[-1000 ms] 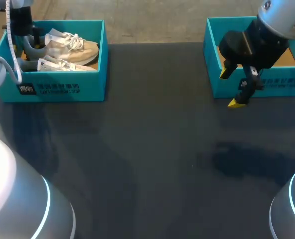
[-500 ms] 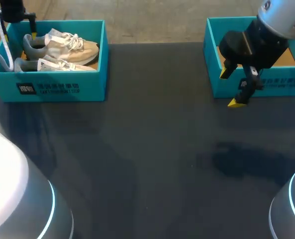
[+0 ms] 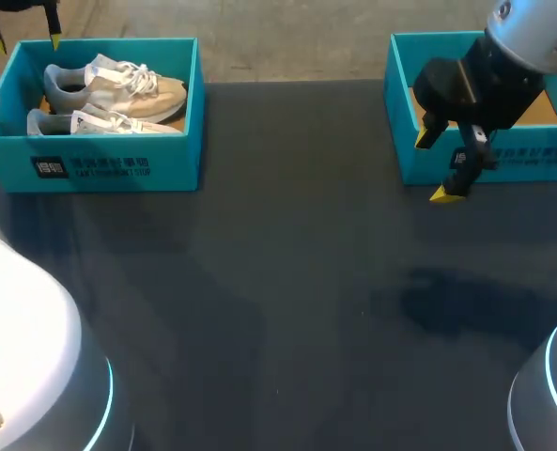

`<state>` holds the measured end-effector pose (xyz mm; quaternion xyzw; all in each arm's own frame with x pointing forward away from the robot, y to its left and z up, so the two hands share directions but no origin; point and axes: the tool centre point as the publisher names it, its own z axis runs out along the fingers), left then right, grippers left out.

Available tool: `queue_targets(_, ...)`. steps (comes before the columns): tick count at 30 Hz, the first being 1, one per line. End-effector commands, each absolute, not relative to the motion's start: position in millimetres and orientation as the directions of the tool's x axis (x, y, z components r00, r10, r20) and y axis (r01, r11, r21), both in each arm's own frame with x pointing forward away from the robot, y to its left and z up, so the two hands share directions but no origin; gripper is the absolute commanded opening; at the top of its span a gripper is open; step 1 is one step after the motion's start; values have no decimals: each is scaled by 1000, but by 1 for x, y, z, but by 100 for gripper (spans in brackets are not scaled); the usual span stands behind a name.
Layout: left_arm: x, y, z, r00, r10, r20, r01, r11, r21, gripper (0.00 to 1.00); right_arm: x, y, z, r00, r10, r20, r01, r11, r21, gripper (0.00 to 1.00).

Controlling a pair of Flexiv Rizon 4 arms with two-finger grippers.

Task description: Take the shoe out of the shoebox, open the shoe tongue, remove and reinsert the insole, then place the shoe into the shoebox

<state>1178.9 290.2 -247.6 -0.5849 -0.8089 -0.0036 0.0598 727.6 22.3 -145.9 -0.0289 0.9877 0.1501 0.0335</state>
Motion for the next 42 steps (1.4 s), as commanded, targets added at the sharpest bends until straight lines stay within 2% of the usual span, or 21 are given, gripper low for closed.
queue_targets(1, 1165, 288, -246, -308, 946, 98, 950, 312, -27, 100, 729, 24, -147, -996, -46, -73, -66, 954, 292, 100)
queue_targets(17, 1165, 288, -246, -308, 946, 98, 950, 312, -27, 100, 729, 24, -147, -996, -46, -73, -66, 954, 292, 100)
queue_targets(28, 1118, 278, -251, -281, 956, 84, 957, 286, -45, 100, 729, 24, -147, -996, -46, -73, -66, 954, 292, 100)
queue_targets(42, 1068, 282, -262, -116, 989, 92, 992, 120, -36, 100, 729, 24, -147, -996, -46, -73, -66, 954, 292, 100)
